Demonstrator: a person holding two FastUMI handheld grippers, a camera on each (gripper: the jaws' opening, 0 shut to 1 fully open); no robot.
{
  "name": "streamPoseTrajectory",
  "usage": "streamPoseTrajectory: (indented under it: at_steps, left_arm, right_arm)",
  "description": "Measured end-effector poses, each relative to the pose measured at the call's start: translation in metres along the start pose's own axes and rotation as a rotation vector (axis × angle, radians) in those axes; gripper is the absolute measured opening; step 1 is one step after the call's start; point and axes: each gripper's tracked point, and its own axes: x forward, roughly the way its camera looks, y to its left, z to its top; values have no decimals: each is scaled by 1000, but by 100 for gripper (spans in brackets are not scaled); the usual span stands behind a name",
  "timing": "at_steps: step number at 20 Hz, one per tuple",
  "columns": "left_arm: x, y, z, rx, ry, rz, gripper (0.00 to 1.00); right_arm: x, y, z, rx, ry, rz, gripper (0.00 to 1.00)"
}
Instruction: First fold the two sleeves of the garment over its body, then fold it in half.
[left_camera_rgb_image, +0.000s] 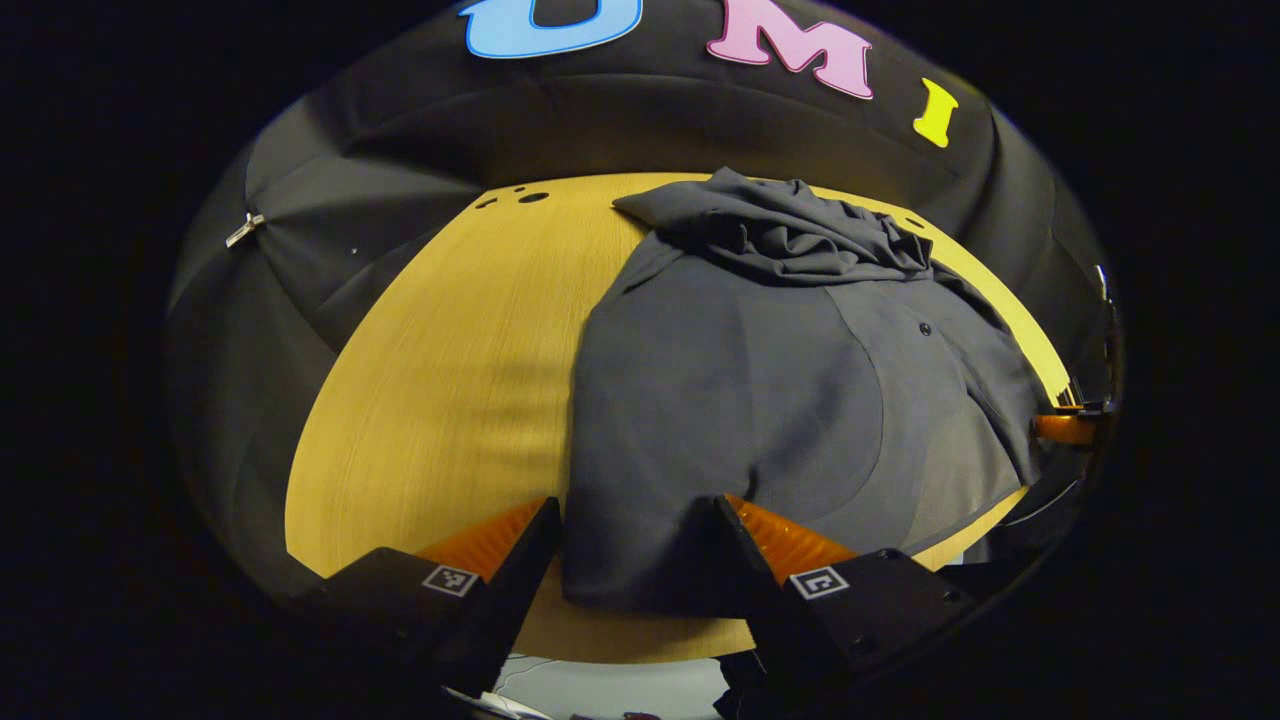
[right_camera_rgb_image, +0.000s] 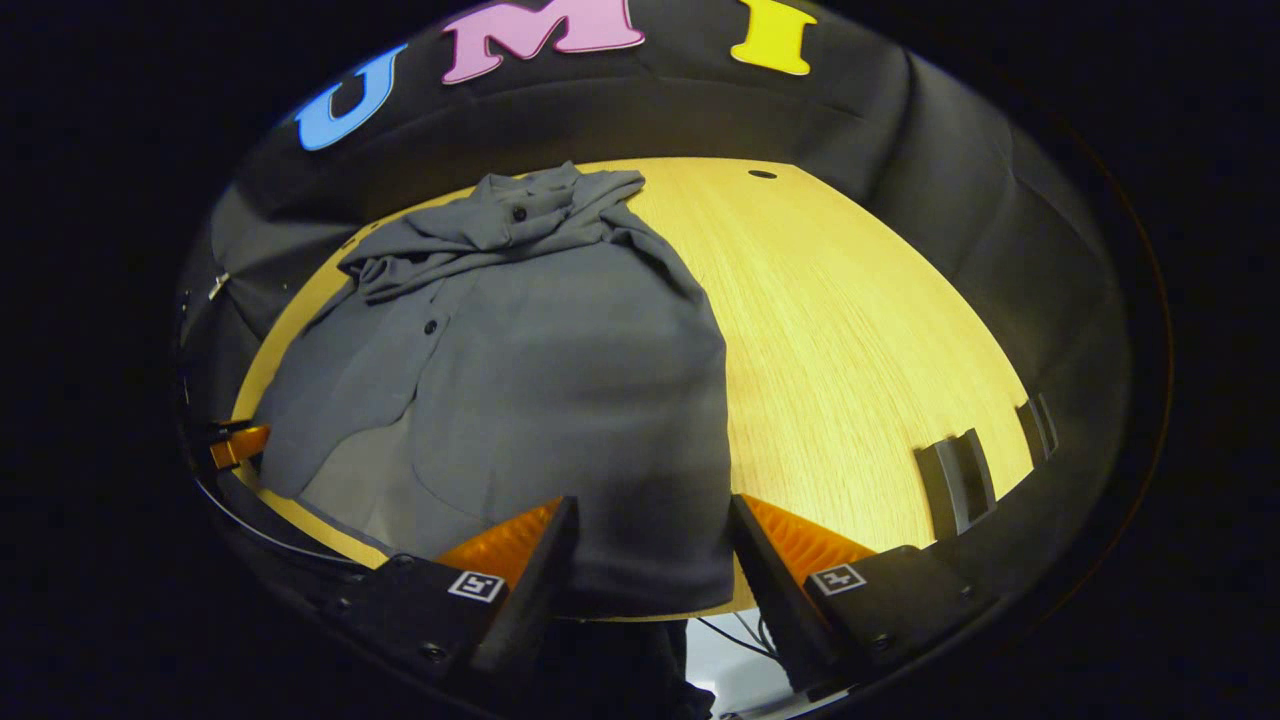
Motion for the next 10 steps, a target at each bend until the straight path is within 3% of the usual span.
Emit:
streamPoseTrajectory:
  at_steps: [3, 4, 5, 7, 8, 9, 10]
  left_arm:
    - [1, -4, 1, -2, -6, 3, 95]
    - [3, -13, 0, 14, 6, -13, 92]
    - [2, -25, 2, 40, 0, -45, 65]
    - [6, -31, 4, 87, 2, -38, 12]
    - [5, -30, 5, 99, 5, -37, 12]
    - [2, -30, 2, 88, 16, -43, 2]
    - [-3, -33, -2, 63, 36, -59, 6]
  right_arm:
    - [3, 4, 1, 5, -29, 15, 94]
    - [7, 10, 3, -4, -29, 36, 72]
    - [7, 18, 5, -10, -22, 97, 60]
    - [9, 28, 5, 11, 8, 137, 25]
    - [10, 28, 6, 11, 27, 149, 8]
    - [6, 26, 3, 7, 49, 151, 6]
    - [2, 24, 1, -4, 54, 153, 6]
